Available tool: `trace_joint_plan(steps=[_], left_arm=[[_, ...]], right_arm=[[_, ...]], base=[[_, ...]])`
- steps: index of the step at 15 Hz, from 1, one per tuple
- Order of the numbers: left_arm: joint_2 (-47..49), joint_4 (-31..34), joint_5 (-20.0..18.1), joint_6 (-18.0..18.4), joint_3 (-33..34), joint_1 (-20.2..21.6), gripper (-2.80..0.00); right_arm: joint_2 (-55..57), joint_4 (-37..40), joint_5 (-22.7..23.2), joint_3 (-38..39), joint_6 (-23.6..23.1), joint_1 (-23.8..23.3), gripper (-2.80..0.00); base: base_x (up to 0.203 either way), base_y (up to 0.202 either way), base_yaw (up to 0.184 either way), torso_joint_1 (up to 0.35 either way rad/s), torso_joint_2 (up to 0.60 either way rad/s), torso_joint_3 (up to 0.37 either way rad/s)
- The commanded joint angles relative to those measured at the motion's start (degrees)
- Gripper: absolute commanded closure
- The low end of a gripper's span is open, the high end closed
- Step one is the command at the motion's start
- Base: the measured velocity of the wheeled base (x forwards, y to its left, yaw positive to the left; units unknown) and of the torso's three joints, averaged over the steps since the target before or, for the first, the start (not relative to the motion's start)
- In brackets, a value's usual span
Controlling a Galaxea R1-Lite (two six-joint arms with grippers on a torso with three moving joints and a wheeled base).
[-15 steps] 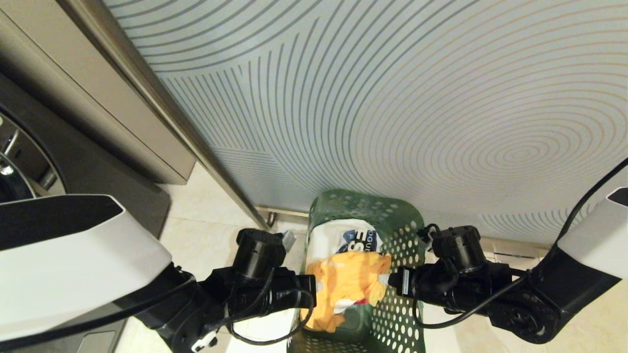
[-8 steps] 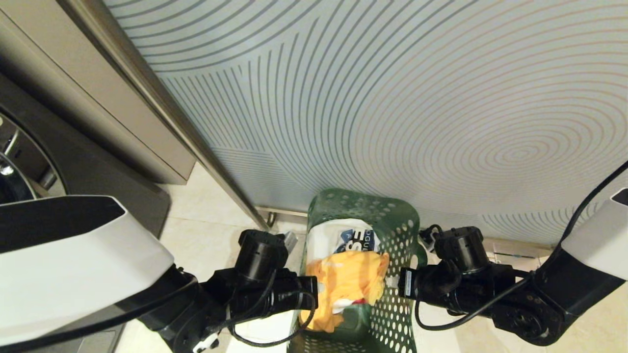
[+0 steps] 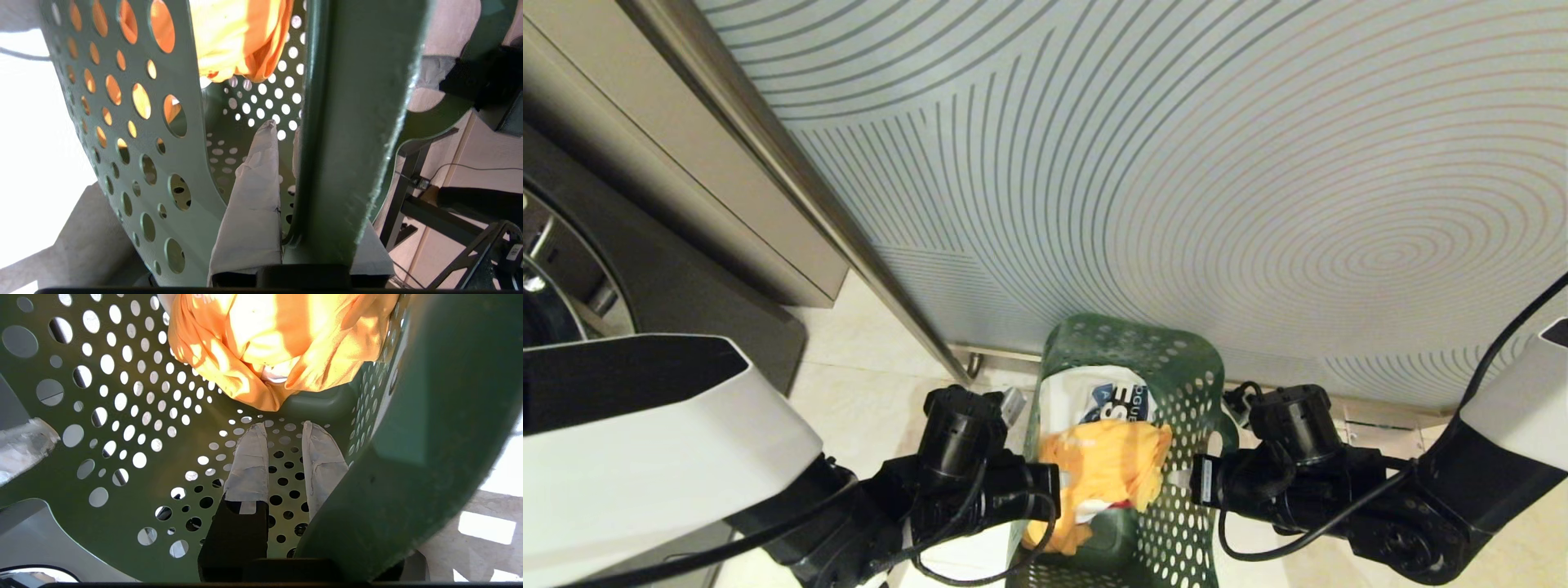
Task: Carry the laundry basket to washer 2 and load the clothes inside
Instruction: Pick up the clothes basket and put it beside the washing machine
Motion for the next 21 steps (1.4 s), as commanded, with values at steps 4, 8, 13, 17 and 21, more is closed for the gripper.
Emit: trace_joint_plan(steps=[4,8,13,17,21], left_arm=[[0.2,-0.6,-0.1,-0.1,0.5,-0.3,0.00],[0.2,-0.6,-0.1,-0.2,0.5,-0.3,0.00],[-0.3,-0.7,-0.1,-0.2,0.7,-0.3,0.00],[-0.5,-0.7,-0.1,-0.1,1.2,-0.5,0.00],[-0.3,-0.7,0.0,-0.1,1.6,-1.2,0.00]], right_arm=[[-1.3,-0.2,0.1,-0.1,0.0,0.0,0.00],[-1.8,-0.1,0.1,0.1,-0.1,0.1,0.00],[-1.8,-0.1,0.2,0.0,-0.1,0.3,0.00],[-1.8,-0.1,0.2,0.1,0.0,0.5,0.00],[-1.6,-0.1,0.2,0.2,0.0,0.9,0.00]], base=[[0.000,0.000,0.000,0.003,0.00,0.074],[0.000,0.000,0.000,0.000,0.00,0.202],[0.000,0.000,0.000,0.003,0.00,0.203],[0.000,0.000,0.000,-0.005,0.00,0.202],[0.000,0.000,0.000,0.001,0.00,0.204]])
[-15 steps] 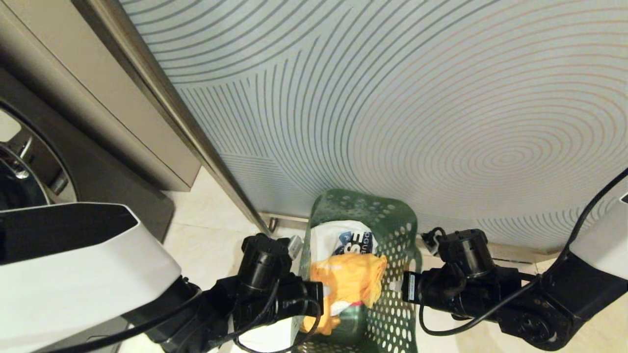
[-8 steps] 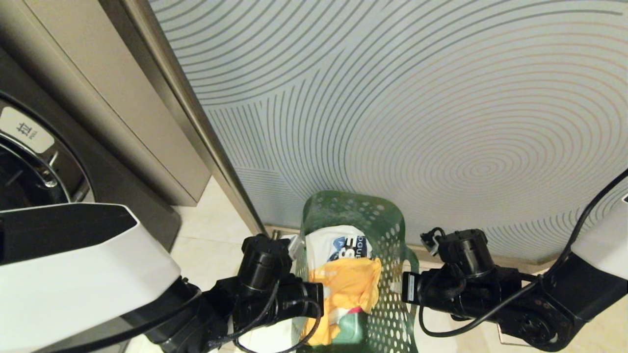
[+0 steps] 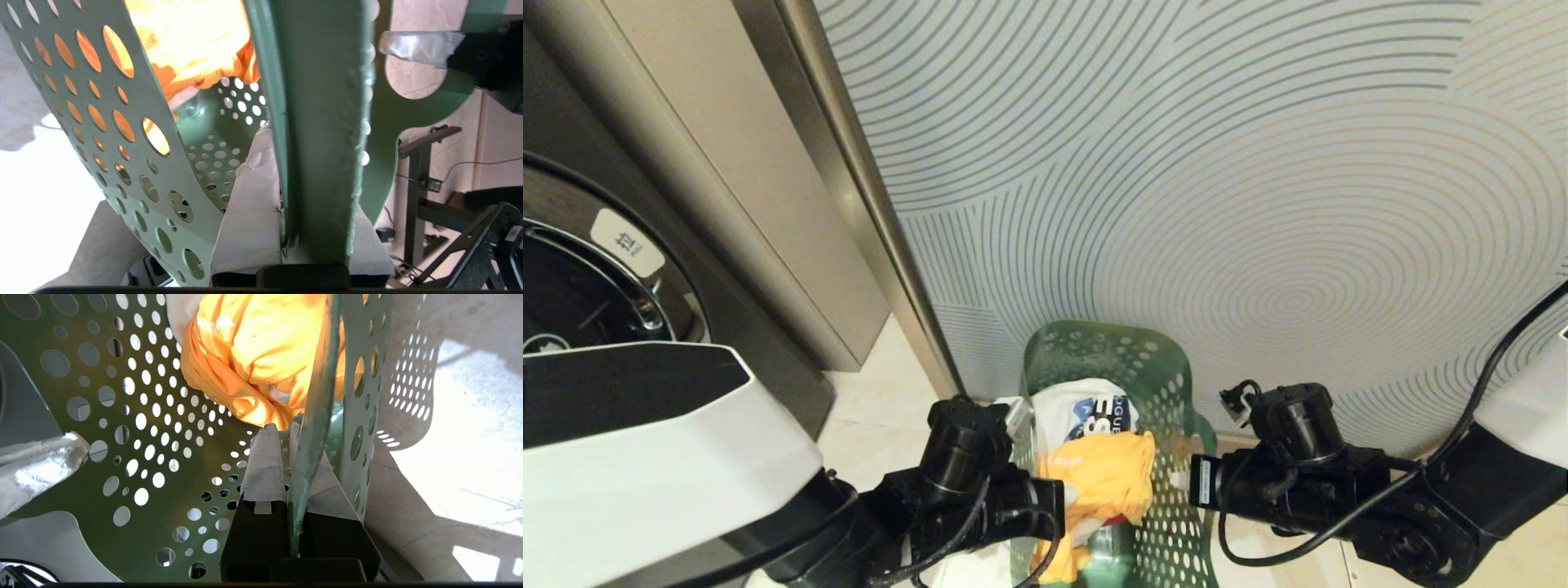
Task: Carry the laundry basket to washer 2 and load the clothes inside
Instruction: Pick up the clothes basket and put it beside the washing machine
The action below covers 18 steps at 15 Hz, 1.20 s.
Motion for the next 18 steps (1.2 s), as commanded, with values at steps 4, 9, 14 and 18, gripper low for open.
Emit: trace_joint_plan(steps=[4,9,14,18], left_arm=[[0.3,-0.3,-0.1,-0.2,0.0,-0.1,0.00],[0.3,-0.3,-0.1,-0.2,0.2,-0.2,0.00],[0.4,-0.3,-0.1,-0.1,0.1,-0.4,0.00],[0.4,-0.3,-0.1,-0.1,0.1,-0.4,0.00]], right_arm=[[0.5,-0.2,0.1,-0.1,0.2,0.1,0.00],[1.8,0.0,0.2,0.0,0.0,1.0,0.00],[1.8,0.0,0.2,1.1,-3.8,2.7,0.00],[1.5,-0.3,0.2,1.4,-3.8,2.7,0.00]], base=[[0.000,0.000,0.000,0.002,0.00,0.203],[0.000,0.000,0.000,0.000,0.00,0.202],[0.000,0.000,0.000,0.002,0.00,0.200],[0.000,0.000,0.000,-0.001,0.00,0.202]])
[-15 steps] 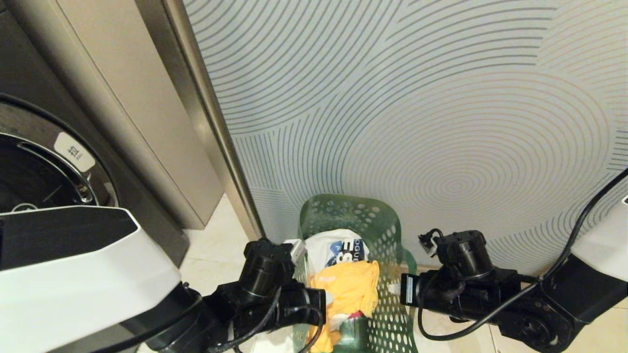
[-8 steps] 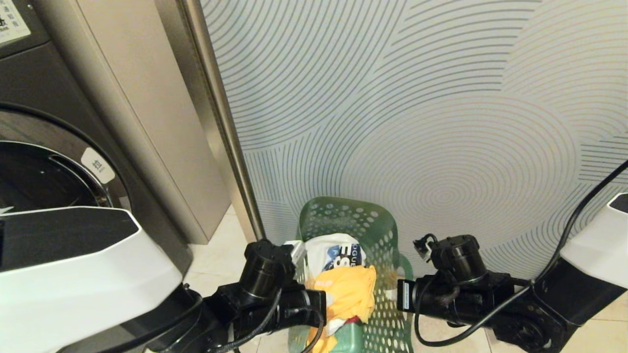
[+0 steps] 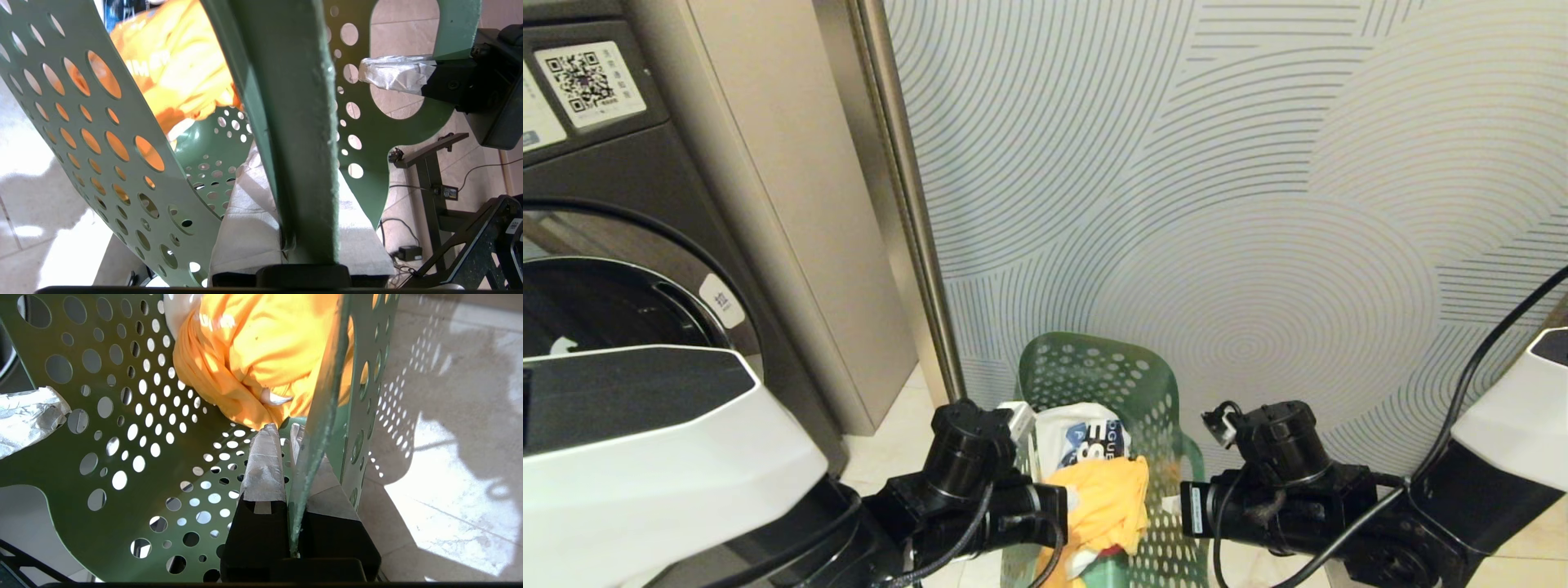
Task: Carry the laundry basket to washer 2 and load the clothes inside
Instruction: Pick up the clothes basket and put it beside the washing machine
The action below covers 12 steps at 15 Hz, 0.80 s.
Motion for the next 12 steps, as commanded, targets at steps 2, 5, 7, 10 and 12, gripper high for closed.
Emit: trace_joint_plan(steps=[2,5,7,10,12], left_arm=[[0.0,-0.3,0.0,-0.2,0.0,-0.2,0.00],[0.1,-1.8,-0.1,-0.2,0.5,-0.2,0.00],[1.3,-5.4,-0.1,0.6,1.3,-0.4,0.00],[4.0,-13.7,0.0,2.8,3.4,-0.6,0.00],[4.4,-14.7,0.0,3.0,4.1,-0.6,0.00]], right_arm=[[-0.2,-0.3,0.2,0.2,0.2,0.0,0.00],[-0.2,-0.5,0.1,0.9,0.1,0.0,0.00],[-0.2,-0.5,0.0,1.4,-0.7,0.0,0.00],[-0.2,-0.5,0.2,1.7,-2.1,-0.1,0.00],[0.0,-0.5,0.2,1.7,-2.1,-0.1,0.00]], base=[[0.000,0.000,0.000,0.004,0.00,0.202],[0.000,0.000,0.000,0.005,0.00,0.123],[0.000,0.000,0.000,0.000,0.00,0.018],[0.000,0.000,0.000,0.000,0.00,0.000],[-0.001,-0.012,0.023,0.003,0.00,0.001]])
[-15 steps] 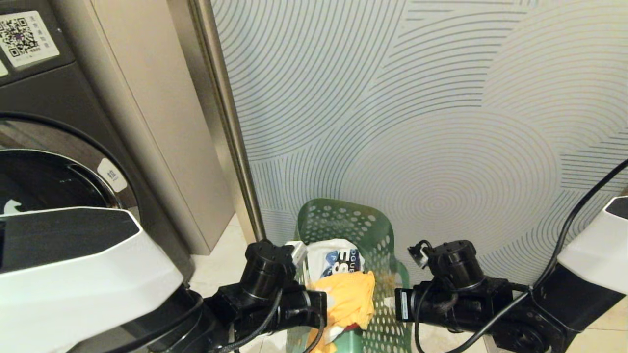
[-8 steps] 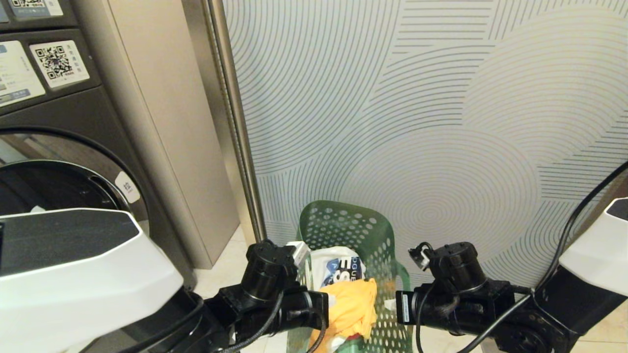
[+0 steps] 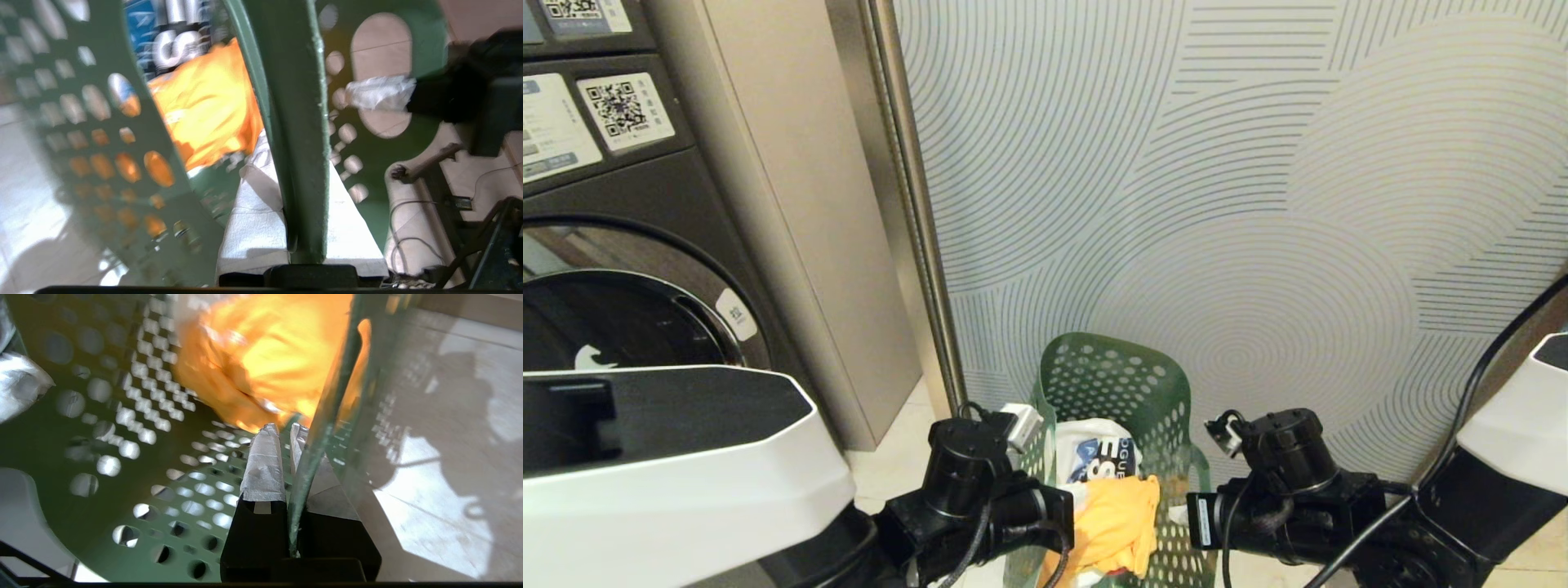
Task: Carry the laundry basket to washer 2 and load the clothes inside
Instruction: Pick up the clothes basket and put it beside the washing machine
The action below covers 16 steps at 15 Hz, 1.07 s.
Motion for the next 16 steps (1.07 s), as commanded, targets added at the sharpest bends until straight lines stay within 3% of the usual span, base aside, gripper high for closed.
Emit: trace_joint_plan(steps=[1,16], left_arm=[[0.8,-0.4,0.0,-0.1,0.4,0.0,0.00],[-3.3,-0.2,-0.2,-0.4,5.9,-0.1,0.00]], right_arm=[[0.1,-0.3,0.0,-0.2,0.2,0.0,0.00],[0.2,-0.3,0.2,-0.1,0.2,0.1,0.00]], base=[[0.003,-0.011,0.084,0.004,0.00,0.002],[0.001,-0.009,0.171,0.003,0.00,0.003]])
